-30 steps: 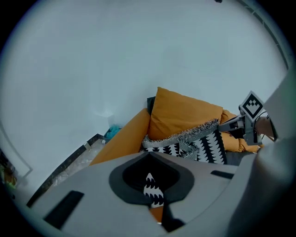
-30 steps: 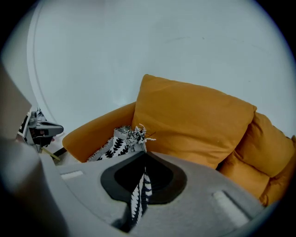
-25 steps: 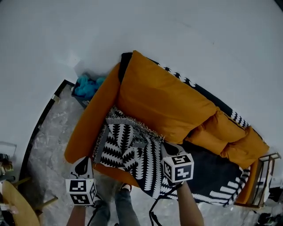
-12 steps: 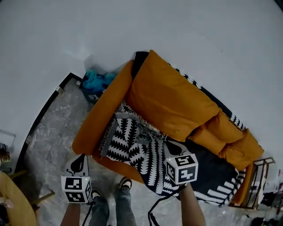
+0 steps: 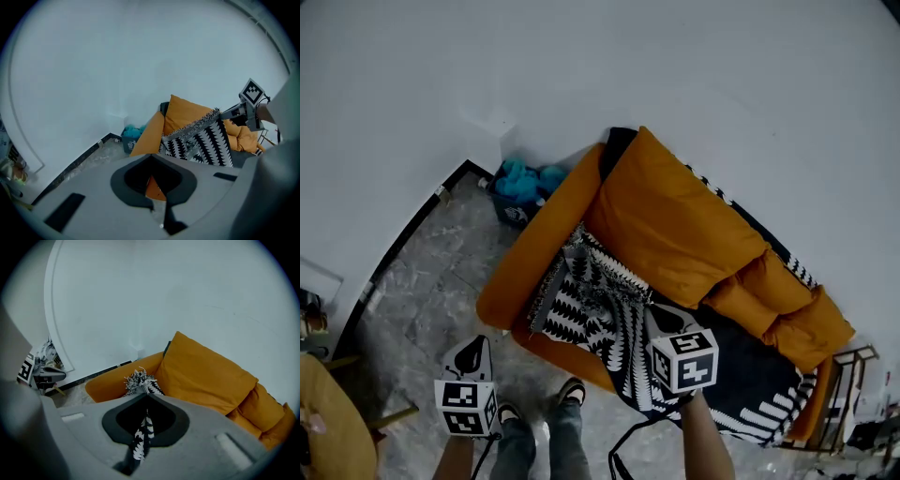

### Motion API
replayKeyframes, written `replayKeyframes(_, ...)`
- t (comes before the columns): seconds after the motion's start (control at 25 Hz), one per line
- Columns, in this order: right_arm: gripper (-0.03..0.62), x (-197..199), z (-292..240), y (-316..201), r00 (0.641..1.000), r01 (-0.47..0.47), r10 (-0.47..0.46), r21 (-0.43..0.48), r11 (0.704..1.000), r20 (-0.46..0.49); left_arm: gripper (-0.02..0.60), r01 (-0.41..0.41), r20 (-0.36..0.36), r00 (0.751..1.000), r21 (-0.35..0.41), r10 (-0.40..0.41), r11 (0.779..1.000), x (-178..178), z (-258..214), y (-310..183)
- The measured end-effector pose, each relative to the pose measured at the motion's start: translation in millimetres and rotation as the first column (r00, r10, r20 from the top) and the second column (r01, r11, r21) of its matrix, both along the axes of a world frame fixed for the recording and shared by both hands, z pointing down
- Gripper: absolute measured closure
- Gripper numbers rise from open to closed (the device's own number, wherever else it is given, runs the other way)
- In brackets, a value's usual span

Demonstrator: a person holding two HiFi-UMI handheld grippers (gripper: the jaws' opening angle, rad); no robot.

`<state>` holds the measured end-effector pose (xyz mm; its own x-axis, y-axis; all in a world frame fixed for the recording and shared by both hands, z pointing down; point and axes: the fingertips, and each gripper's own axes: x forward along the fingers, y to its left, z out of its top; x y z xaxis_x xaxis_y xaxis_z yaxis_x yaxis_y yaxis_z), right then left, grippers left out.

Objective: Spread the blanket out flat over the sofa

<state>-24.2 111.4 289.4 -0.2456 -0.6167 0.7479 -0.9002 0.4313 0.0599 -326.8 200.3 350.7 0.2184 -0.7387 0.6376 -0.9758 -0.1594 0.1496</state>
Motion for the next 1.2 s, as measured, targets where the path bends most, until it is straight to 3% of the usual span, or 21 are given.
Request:
replayKeyframes(0.68,0.582,-80,-20,48,0.995,0.088,-0.088,-0.007,0.996,0.05,0.577,0.046,-0.024,0.999,0.007,-0.046,0.999,-31,-10,40)
replayKeyframes(0.92,0.582,-110,-15,69,0.991,0.093,-0.088,-0.041,0.995,0.101,0.577,0.062,-0.042,0.997,0.01,-0.062,0.998,-40,-15,47)
replayKeyframes(1.2,0.582,-146,-2,85,0.983,0.16,-0.15,-0.087,0.983,0.104,0.577,0.091,-0.05,0.995,-0.011,-0.091,0.996,-59,-3,58)
